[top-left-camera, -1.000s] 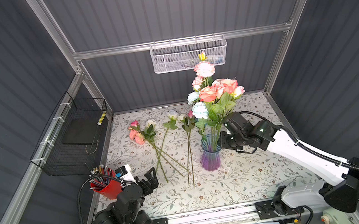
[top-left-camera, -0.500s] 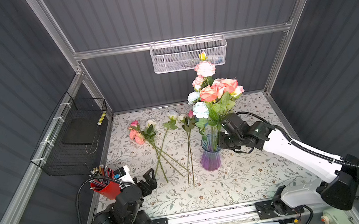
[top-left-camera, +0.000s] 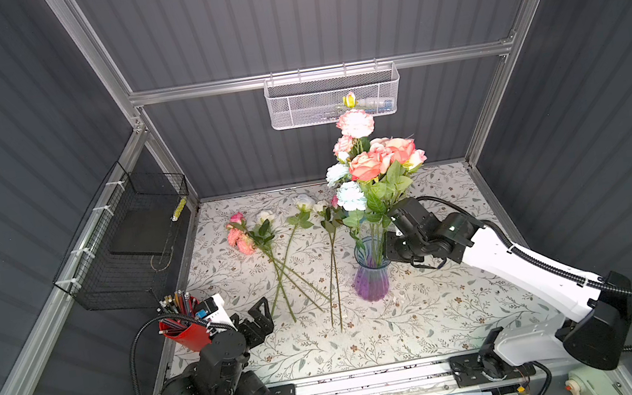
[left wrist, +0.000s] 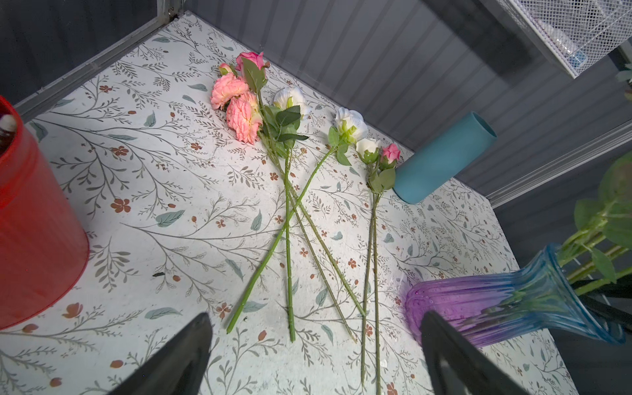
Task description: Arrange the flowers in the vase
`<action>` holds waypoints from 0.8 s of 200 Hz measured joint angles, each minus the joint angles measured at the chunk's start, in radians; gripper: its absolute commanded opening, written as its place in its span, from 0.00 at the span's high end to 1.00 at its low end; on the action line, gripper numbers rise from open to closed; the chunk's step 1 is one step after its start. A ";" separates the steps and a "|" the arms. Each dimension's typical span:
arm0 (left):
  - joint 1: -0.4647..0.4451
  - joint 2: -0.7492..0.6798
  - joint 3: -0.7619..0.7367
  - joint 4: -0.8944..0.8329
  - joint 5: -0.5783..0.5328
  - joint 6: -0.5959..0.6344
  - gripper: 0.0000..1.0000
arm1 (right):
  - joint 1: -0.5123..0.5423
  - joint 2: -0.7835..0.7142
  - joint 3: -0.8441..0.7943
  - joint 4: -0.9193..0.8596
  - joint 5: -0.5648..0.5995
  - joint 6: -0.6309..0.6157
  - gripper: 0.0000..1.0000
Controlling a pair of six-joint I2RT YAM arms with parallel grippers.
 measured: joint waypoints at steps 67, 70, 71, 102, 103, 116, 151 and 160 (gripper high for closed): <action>0.000 -0.001 0.000 0.001 0.000 0.000 0.04 | -0.164 -0.029 -0.006 -0.025 -0.009 -0.069 1.00; 0.000 -0.001 0.000 0.001 0.000 0.000 0.04 | -0.171 -0.030 -0.006 -0.025 -0.009 -0.072 1.00; 0.000 -0.001 0.000 0.001 0.000 0.000 0.04 | -0.176 -0.030 -0.006 -0.025 -0.009 -0.073 1.00; 0.000 0.008 0.000 0.005 0.000 0.005 0.04 | -0.280 -0.016 0.003 -0.016 -0.025 -0.102 1.00; 0.000 0.010 0.000 0.005 0.000 0.005 0.04 | -0.283 -0.014 0.004 -0.016 -0.026 -0.102 1.00; 0.000 0.026 0.000 0.009 0.000 0.012 0.04 | -0.332 0.021 0.032 -0.014 -0.042 -0.117 1.00; 0.000 0.067 0.000 0.041 0.001 0.027 0.04 | -0.430 0.154 0.137 0.026 -0.066 -0.143 1.00; 0.000 0.074 0.000 0.057 0.002 0.035 0.04 | -0.446 0.185 0.162 0.042 -0.068 -0.146 1.00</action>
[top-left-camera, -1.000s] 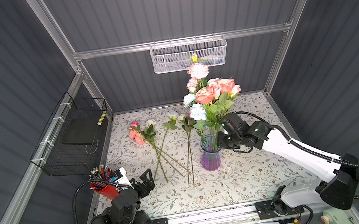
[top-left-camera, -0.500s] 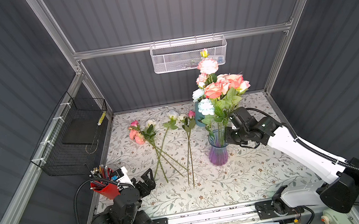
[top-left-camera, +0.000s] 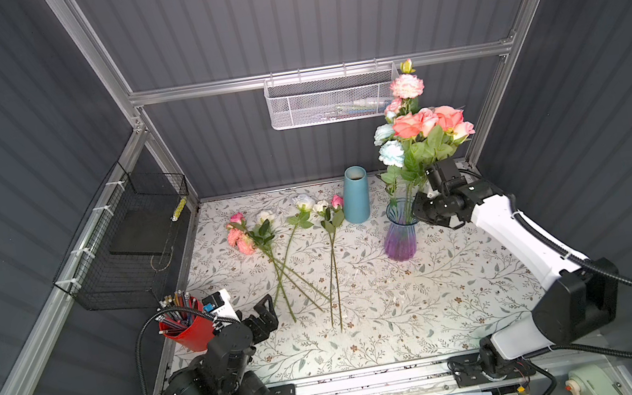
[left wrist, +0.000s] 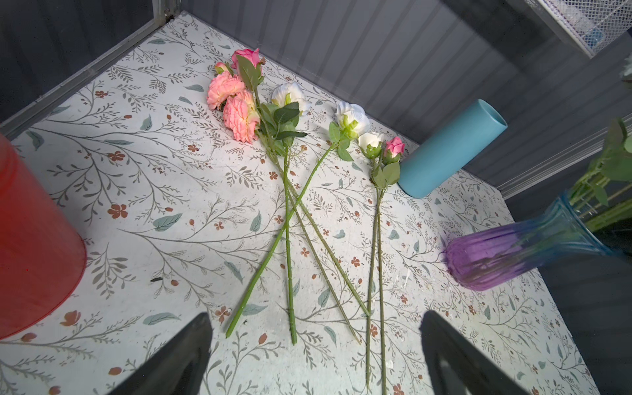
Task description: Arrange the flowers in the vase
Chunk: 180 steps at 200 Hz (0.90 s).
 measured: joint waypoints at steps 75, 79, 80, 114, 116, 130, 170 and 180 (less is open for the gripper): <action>0.000 0.111 0.000 0.104 0.002 0.092 0.03 | -0.090 0.254 0.254 0.032 -0.037 -0.025 1.00; 0.000 0.116 0.000 0.107 0.002 0.096 0.03 | -0.094 0.260 0.262 0.032 -0.040 -0.026 1.00; 0.000 0.117 0.000 0.108 0.002 0.097 0.03 | -0.094 0.262 0.264 0.032 -0.041 -0.026 1.00; 0.000 0.173 0.001 0.155 0.003 0.133 0.02 | -0.108 0.342 0.380 -0.031 -0.052 -0.035 0.93; 0.000 0.177 0.002 0.158 0.004 0.136 0.01 | -0.108 0.348 0.389 -0.036 -0.052 -0.037 0.93; 0.000 0.209 0.008 0.173 0.013 0.151 0.01 | -0.109 0.388 0.446 -0.060 -0.056 -0.043 0.92; 0.000 0.275 0.042 0.210 0.045 0.179 0.01 | -0.116 0.400 0.459 -0.069 -0.071 -0.045 0.79; 0.000 0.278 0.045 0.212 0.054 0.184 0.00 | -0.118 0.400 0.459 -0.071 -0.070 -0.047 0.74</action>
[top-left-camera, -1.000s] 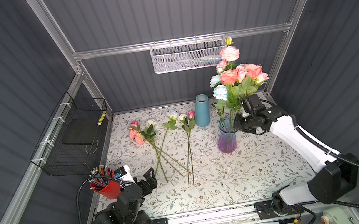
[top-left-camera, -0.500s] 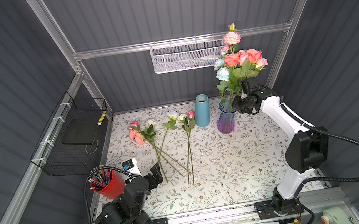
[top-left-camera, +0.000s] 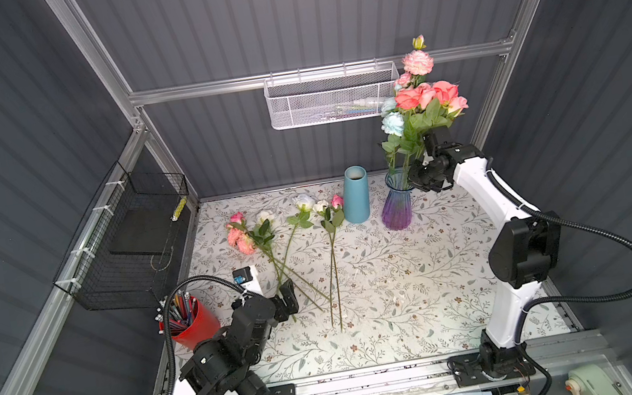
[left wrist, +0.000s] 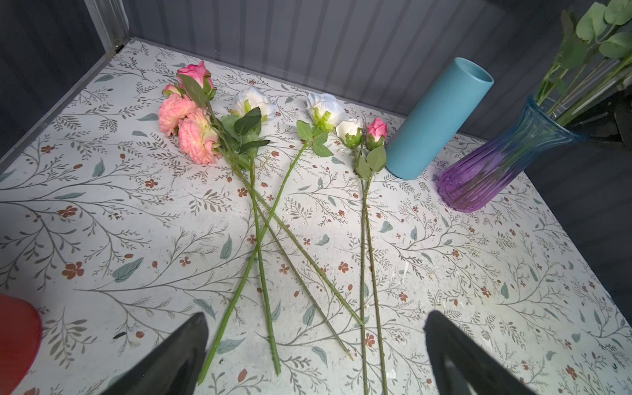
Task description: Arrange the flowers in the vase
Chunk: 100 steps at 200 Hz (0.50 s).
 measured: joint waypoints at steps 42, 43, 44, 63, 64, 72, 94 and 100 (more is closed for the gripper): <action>0.000 -0.014 0.006 -0.002 0.017 0.000 0.01 | -0.008 -0.016 0.002 -0.002 -0.001 -0.023 0.65; 0.000 -0.015 0.006 -0.002 0.018 0.001 0.01 | -0.008 -0.017 0.002 -0.002 -0.001 -0.023 0.65; 0.000 -0.016 0.006 -0.002 0.018 0.001 0.01 | -0.008 -0.019 0.002 -0.002 -0.001 -0.023 0.64; 0.000 -0.028 0.011 -0.003 0.020 0.000 0.01 | -0.010 -0.036 0.002 -0.008 0.000 -0.027 0.61; 0.000 -0.029 0.011 -0.004 0.021 0.000 0.01 | -0.010 -0.037 0.002 -0.009 0.001 -0.028 0.61; 0.000 -0.030 0.017 -0.006 0.021 0.000 0.01 | -0.010 -0.051 0.001 -0.013 0.004 -0.029 0.61; 0.000 -0.031 0.039 -0.030 0.020 0.000 0.01 | -0.010 -0.119 -0.036 -0.007 0.011 -0.030 0.60; 0.000 -0.032 0.043 -0.035 0.020 0.000 0.01 | -0.010 -0.146 -0.055 -0.007 0.016 -0.030 0.60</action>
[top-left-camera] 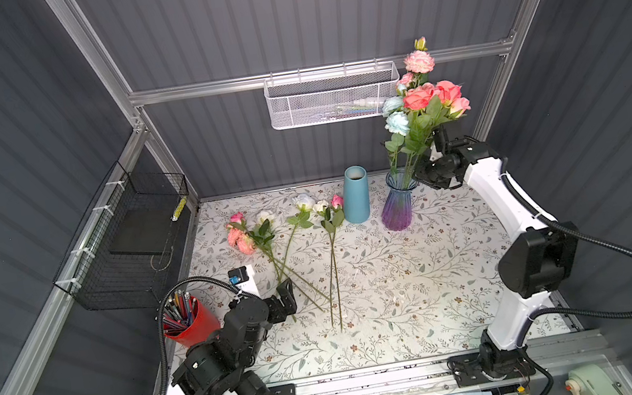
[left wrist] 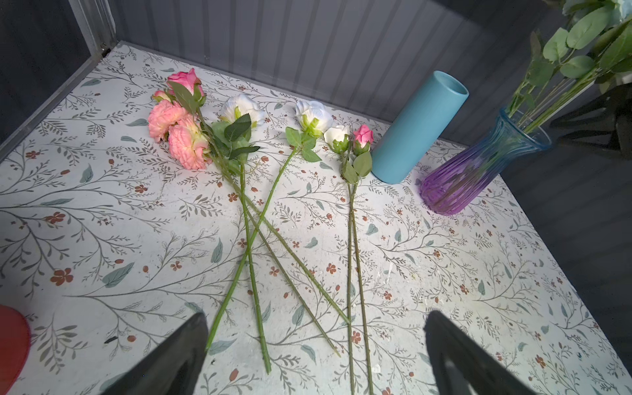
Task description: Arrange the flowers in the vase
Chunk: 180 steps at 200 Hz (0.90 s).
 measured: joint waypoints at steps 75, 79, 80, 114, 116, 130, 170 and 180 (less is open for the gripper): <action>0.000 -0.050 0.024 -0.073 -0.004 0.000 0.00 | 0.124 -0.358 -0.191 0.003 0.152 0.014 0.60; 0.000 -0.052 0.026 -0.076 -0.005 0.000 0.01 | 0.151 -0.365 -0.184 0.000 0.170 0.014 0.60; 0.000 -0.053 0.026 -0.078 -0.005 0.000 0.01 | 0.156 -0.366 -0.182 0.000 0.172 0.014 0.60; 0.000 -0.071 0.037 -0.106 -0.006 0.000 0.01 | 0.334 -0.267 -0.017 -0.018 0.252 0.005 0.57; 0.000 -0.071 0.038 -0.108 -0.007 -0.001 0.01 | 0.340 -0.257 -0.006 -0.018 0.255 0.004 0.57; 0.000 -0.077 0.043 -0.121 -0.008 -0.001 0.01 | 0.376 -0.150 0.100 -0.024 0.281 -0.008 0.55; 0.000 -0.100 0.045 -0.140 -0.013 -0.001 0.01 | 0.390 0.112 0.311 -0.064 0.323 -0.035 0.51; 0.000 -0.100 0.045 -0.145 -0.015 -0.001 0.01 | 0.386 0.168 0.362 -0.082 0.332 -0.041 0.51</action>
